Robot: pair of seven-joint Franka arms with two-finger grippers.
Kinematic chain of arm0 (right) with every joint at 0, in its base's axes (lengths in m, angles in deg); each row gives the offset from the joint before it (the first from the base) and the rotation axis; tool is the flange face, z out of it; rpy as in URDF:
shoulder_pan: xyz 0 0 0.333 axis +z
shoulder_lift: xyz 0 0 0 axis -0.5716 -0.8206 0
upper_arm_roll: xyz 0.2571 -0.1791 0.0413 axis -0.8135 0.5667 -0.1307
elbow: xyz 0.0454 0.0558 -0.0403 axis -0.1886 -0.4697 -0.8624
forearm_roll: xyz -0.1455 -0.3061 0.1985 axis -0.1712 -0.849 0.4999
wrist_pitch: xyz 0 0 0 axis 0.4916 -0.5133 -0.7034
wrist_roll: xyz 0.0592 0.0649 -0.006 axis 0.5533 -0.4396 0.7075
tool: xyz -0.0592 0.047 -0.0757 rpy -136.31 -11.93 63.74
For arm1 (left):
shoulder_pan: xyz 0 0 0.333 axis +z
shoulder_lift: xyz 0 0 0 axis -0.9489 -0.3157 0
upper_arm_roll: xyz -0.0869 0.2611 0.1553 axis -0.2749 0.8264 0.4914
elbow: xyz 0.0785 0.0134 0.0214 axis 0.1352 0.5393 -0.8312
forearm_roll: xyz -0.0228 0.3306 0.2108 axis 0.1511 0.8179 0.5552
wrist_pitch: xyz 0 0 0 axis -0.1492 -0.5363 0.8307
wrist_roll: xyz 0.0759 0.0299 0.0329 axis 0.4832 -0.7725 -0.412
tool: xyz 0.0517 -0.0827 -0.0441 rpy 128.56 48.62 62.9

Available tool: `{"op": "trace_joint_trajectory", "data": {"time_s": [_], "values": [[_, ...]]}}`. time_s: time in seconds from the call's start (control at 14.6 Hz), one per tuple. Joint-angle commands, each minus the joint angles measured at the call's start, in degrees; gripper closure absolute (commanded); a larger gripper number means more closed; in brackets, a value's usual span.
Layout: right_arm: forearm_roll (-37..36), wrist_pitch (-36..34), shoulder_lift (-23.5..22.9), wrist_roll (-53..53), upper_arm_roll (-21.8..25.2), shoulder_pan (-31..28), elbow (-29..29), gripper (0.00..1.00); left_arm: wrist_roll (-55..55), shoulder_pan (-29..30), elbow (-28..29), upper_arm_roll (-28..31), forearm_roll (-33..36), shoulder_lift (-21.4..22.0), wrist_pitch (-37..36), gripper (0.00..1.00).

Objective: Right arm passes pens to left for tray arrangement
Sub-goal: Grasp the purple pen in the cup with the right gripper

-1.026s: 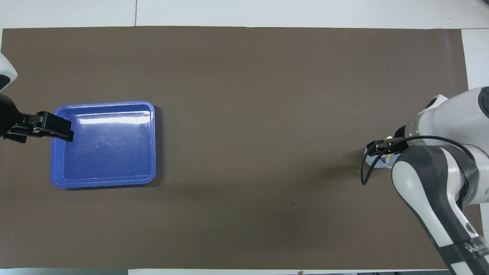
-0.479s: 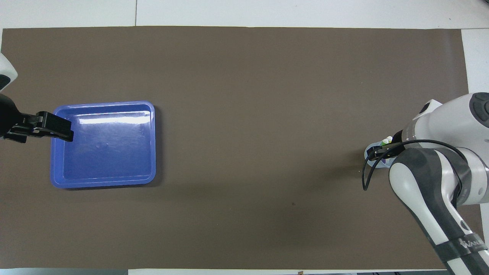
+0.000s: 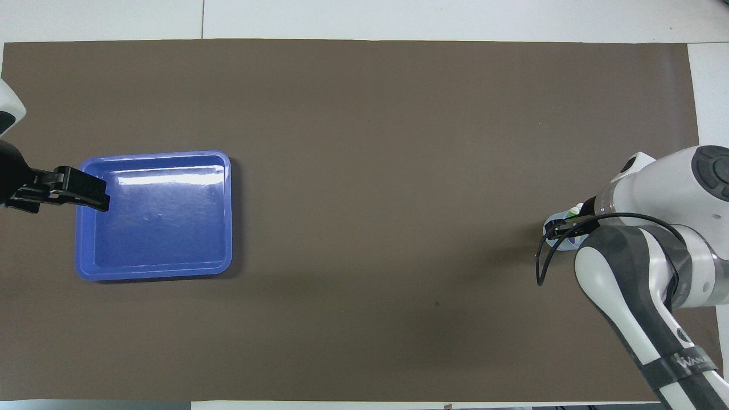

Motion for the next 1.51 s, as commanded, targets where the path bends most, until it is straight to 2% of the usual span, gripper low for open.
{"op": "trace_joint_trajectory", "data": {"time_s": [0.0, 0.34, 0.62, 1.23, 1.37, 1.44], "values": [[-0.7, 1.3, 0.7, 1.5, -0.1, -0.7, -1.4, 0.46, 0.6, -0.2, 0.7, 0.7, -0.4, 0.6, 0.7, 0.00], [-2.2, 2.4, 0.8, 1.7, -0.1, -0.8, -2.0, 0.49, 0.4, -0.2, 0.7, 0.7, -0.4, 0.6, 0.7, 0.00], [-2.2, 2.3, 0.8, 1.5, -0.1, -0.7, -2.0, 0.60, 0.3, -0.3, 0.8, 0.7, -0.4, 0.7, 0.5, 0.00], [-3.0, 2.5, 0.6, 1.5, 0.0, -0.9, -1.7, 0.60, 0.3, -0.5, 0.8, 0.7, -0.4, 0.8, 0.7, 0.00], [-3.6, 2.6, 0.5, 1.5, 0.0, -0.9, -1.7, 0.61, 0.3, -0.4, 1.1, 0.7, -0.4, 0.8, 0.7, 0.00], [-3.6, 2.6, 0.5, 1.5, 0.0, -1.0, -1.6, 0.65, 0.3, -0.4, 1.1, 0.7, -0.4, 0.8, 0.7, 0.00]]}}
